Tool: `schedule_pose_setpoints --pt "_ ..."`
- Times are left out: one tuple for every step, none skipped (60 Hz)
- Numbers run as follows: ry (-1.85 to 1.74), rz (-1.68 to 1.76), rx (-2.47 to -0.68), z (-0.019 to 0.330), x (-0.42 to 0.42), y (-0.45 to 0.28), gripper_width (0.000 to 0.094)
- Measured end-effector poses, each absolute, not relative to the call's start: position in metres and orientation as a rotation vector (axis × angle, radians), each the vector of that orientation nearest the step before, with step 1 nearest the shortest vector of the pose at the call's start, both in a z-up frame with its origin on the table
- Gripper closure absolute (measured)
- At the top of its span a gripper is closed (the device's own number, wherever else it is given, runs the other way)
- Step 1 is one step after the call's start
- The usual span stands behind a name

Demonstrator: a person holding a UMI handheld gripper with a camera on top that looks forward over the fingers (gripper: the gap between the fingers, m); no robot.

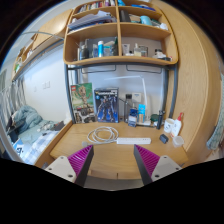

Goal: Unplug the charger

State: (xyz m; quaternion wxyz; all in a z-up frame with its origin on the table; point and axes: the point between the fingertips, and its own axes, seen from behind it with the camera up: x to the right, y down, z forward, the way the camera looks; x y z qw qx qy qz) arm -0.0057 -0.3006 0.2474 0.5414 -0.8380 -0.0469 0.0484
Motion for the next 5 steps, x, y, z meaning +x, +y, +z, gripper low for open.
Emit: schedule_pose_setpoints --pt "-0.111 0.113 -1.99 0.2476 -0.0055 -0.3003 0.0123" --pt "-0.111 0.113 -1.989 0.2479 -0.0054 -0.2998 0.0124" --pt "-0.111 0.113 -1.987 0.2482 -0.0054 -0.2993 0.0124" --pt "-0.111 0.112 -1.986 0.2485 -0.0053 -0.299 0.0123" --pt "-0.111 0.111 -1.985 0.2488 -0.005 -0.2986 0.0123"
